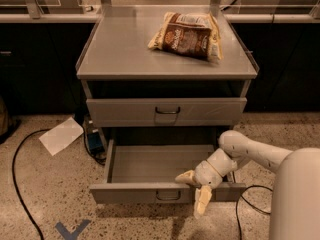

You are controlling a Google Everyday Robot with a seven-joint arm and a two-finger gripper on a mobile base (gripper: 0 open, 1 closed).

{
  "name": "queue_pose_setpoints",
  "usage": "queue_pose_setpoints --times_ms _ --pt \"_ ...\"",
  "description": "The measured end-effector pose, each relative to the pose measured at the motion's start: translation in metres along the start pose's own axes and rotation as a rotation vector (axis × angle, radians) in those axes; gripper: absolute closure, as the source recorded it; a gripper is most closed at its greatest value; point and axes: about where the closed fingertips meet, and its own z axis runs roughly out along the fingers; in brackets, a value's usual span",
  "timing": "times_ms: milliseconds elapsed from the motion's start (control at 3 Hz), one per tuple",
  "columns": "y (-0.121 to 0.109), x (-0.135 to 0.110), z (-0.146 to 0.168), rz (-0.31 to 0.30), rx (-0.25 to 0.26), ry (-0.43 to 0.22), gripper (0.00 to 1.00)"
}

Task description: Open middle drawer

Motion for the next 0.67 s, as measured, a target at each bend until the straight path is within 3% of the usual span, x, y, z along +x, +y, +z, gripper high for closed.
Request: queue_pose_setpoints --times_ms 333,667 --pt "-0.005 0.004 0.007 -0.006 -0.009 0.014 0.0" --pt "0.001 0.005 0.024 -0.034 -0.079 0.031 0.0"
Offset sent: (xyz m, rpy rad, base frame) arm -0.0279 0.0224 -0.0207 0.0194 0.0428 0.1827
